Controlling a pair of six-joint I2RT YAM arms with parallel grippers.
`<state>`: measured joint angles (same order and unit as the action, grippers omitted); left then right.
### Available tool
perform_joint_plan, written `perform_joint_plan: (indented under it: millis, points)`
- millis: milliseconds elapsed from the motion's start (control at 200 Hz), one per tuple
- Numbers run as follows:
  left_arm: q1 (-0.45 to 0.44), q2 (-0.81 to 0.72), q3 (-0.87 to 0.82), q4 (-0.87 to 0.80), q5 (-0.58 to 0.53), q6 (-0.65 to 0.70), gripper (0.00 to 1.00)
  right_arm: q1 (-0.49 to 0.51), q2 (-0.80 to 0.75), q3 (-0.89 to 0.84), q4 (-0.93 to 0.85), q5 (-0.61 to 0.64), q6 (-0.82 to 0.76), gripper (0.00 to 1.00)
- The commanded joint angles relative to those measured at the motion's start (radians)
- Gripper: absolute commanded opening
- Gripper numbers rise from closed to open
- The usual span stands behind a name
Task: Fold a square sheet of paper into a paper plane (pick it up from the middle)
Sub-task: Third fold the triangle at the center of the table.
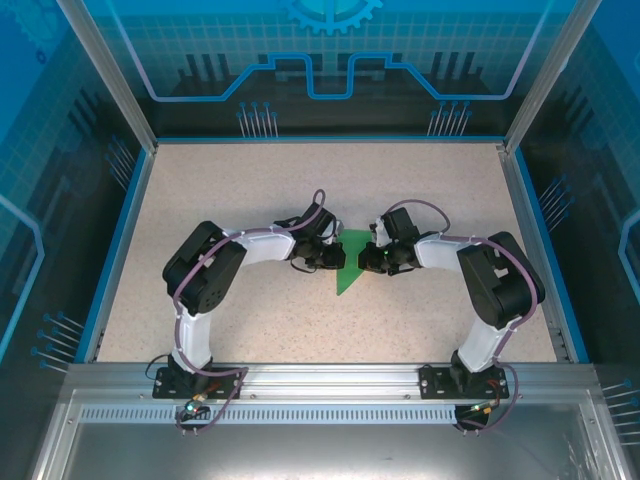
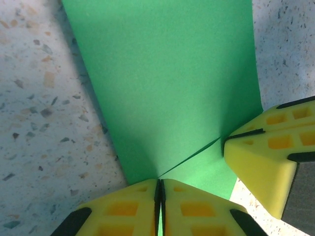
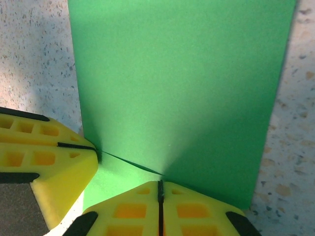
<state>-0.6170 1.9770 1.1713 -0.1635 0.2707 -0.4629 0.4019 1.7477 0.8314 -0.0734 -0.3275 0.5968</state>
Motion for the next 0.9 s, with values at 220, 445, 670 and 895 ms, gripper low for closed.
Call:
perform_joint_plan:
  millis: [220,445,670,895]
  points:
    - [0.008,0.036,0.004,-0.036,-0.001,0.037,0.12,-0.047,-0.094,-0.016,-0.021,-0.067,0.014,0.28]
    - [0.009,0.037,-0.014,-0.010,0.012,0.035,0.12,-0.083,-0.150,-0.049,-0.097,-0.046,0.004,0.39]
    - [0.009,0.036,-0.024,0.004,0.020,0.038,0.12,-0.093,-0.116,-0.058,-0.073,-0.068,0.024,0.41]
    - [0.010,0.037,-0.032,0.010,0.023,0.037,0.12,-0.083,-0.067,-0.027,-0.065,-0.075,0.035,0.42]
